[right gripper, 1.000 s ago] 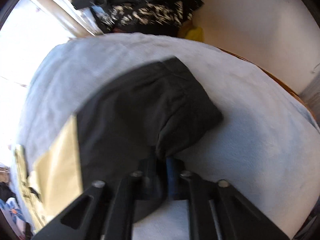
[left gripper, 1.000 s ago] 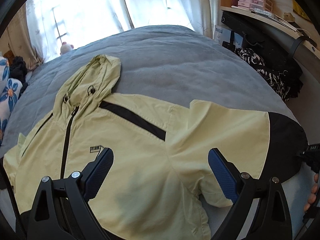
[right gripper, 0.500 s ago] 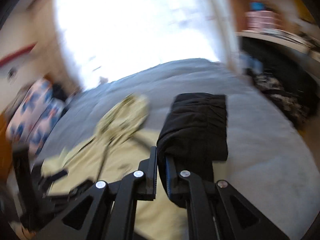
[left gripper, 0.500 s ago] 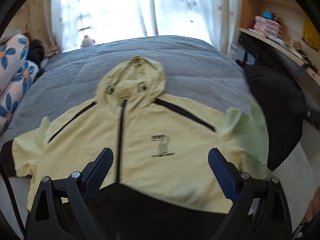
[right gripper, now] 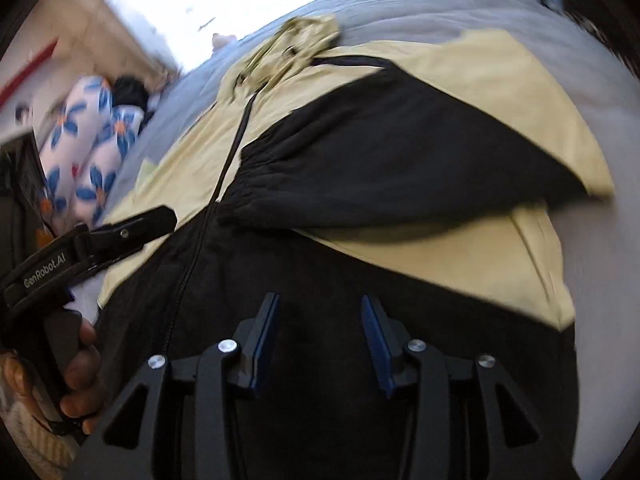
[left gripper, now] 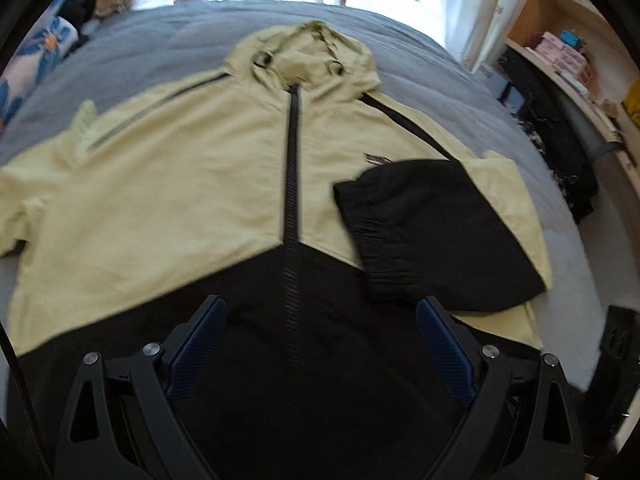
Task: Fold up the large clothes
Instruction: 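Fold the held sleeve across the jacket front and open the right gripper, then grasp the folded black cuff with the left gripper and straighten it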
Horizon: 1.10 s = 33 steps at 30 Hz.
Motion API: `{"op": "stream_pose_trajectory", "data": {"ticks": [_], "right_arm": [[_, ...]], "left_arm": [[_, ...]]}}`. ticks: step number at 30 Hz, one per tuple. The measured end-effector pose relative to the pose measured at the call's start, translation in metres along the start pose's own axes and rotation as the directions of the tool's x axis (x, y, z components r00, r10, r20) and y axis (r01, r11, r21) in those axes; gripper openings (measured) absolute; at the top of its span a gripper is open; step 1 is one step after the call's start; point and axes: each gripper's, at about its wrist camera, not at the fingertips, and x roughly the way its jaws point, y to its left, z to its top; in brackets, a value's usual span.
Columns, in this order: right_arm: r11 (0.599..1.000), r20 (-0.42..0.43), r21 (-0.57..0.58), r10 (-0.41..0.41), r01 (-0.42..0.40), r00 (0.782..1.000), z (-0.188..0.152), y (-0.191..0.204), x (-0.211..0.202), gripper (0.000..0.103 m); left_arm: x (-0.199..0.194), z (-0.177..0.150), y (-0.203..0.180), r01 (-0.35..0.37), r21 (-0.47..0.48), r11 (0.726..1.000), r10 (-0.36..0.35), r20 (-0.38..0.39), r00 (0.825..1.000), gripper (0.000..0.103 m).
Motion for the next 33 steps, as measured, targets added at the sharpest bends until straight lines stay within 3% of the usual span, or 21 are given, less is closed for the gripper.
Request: {"op": "stream_pose_trajectory", "data": {"ticks": [3,6,8,11,14,16,19,20,21,25,27,33], "right_arm": [[0.997,0.044,0.071,0.022,-0.026,0.999,-0.01,-0.013,-0.002,0.042],[0.999,0.065,0.038,-0.004,0.002,0.998,-0.018,-0.008,-0.001,0.043],[1.0,0.071,0.001,-0.026,0.026,0.997,-0.023,-0.002,-0.002,0.048],[0.999,0.069,-0.042,-0.027,0.03,0.997,-0.024,0.006,0.0,0.058],[0.998,0.073,-0.057,-0.037,0.042,0.997,-0.023,0.008,0.002,0.058],[0.997,0.076,-0.059,-0.038,0.042,0.996,-0.024,0.009,0.004,0.058],[0.997,0.083,-0.062,-0.038,0.043,0.996,-0.024,0.009,0.008,0.059],[0.997,0.086,-0.066,-0.042,0.047,0.995,-0.025,0.01,0.009,0.06],[0.996,0.088,-0.074,-0.045,0.052,0.995,-0.026,0.011,0.009,0.061],[0.99,0.087,-0.118,-0.061,0.071,0.994,-0.028,0.018,0.011,0.069],[0.987,0.085,-0.136,-0.071,0.082,0.994,-0.028,0.021,0.012,0.071],[0.986,0.089,-0.141,-0.072,0.084,0.993,-0.029,0.021,0.011,0.071]], "left_arm": [[0.006,-0.006,-0.007,0.088,-0.006,0.996,-0.088,-0.015,0.996,0.095],[0.013,-0.006,-0.012,0.142,-0.03,0.989,-0.143,-0.016,0.99,0.095],[0.018,-0.004,-0.01,0.173,-0.061,0.983,-0.175,-0.02,0.984,0.094],[0.032,0.002,-0.005,0.23,-0.135,0.964,-0.237,-0.038,0.971,0.079],[0.051,0.008,0.001,0.27,-0.205,0.941,-0.289,-0.071,0.955,0.06],[0.064,0.012,0.002,0.279,-0.237,0.931,-0.307,-0.094,0.947,0.054],[0.074,0.016,-0.005,0.245,-0.236,0.94,-0.276,-0.105,0.956,0.039],[0.076,0.018,-0.008,0.242,-0.222,0.945,-0.27,-0.105,0.957,0.029],[0.075,0.022,-0.016,0.24,-0.19,0.952,-0.262,-0.103,0.959,0.028],[0.046,0.046,-0.043,0.181,-0.025,0.983,-0.181,-0.001,0.983,0.023],[0.021,0.06,-0.056,0.157,0.037,0.987,-0.16,0.078,0.984,0.022],[-0.058,0.1,-0.047,0.086,0.101,0.991,-0.113,0.3,0.947,0.022]]}}
